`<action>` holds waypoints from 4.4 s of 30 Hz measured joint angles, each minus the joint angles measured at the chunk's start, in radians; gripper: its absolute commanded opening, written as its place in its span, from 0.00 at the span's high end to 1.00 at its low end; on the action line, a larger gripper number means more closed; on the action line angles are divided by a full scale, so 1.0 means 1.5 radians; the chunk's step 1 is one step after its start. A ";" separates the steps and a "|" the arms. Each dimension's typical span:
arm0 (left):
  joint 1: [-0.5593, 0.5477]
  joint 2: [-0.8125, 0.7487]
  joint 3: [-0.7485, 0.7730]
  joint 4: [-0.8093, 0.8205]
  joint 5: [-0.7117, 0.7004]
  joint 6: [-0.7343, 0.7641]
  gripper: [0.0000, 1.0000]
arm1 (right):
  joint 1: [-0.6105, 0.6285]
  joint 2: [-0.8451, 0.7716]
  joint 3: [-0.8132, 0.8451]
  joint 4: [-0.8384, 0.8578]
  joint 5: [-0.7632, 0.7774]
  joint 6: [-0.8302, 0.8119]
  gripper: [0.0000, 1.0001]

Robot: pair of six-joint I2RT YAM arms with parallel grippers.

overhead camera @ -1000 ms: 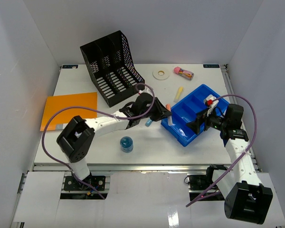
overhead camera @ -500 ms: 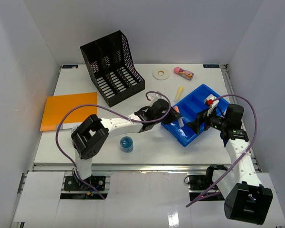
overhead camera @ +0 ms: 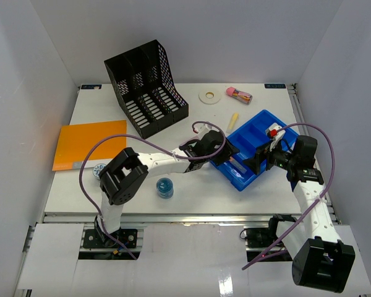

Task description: Organize the desk

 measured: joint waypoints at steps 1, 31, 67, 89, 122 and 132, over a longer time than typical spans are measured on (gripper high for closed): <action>-0.001 0.000 0.000 0.004 0.000 -0.002 0.27 | 0.000 0.000 0.000 0.000 0.000 0.000 0.06; 0.123 -0.691 -0.390 -0.245 -0.203 0.675 0.02 | 0.478 0.415 0.423 -0.373 0.104 -0.702 0.27; 0.123 -0.976 -0.423 -0.288 -0.406 0.696 0.02 | 0.585 0.792 0.643 -0.362 0.447 -0.740 0.44; 0.123 -0.968 -0.423 -0.288 -0.403 0.700 0.02 | 0.584 0.806 0.702 -0.411 0.290 -0.707 0.91; 0.123 -0.847 -0.435 -0.256 -0.203 0.734 0.02 | 0.223 0.319 0.176 0.000 0.122 0.035 0.44; 0.126 -0.659 -0.397 -0.206 -0.050 0.751 0.09 | 0.194 0.264 0.142 0.010 0.095 0.020 0.19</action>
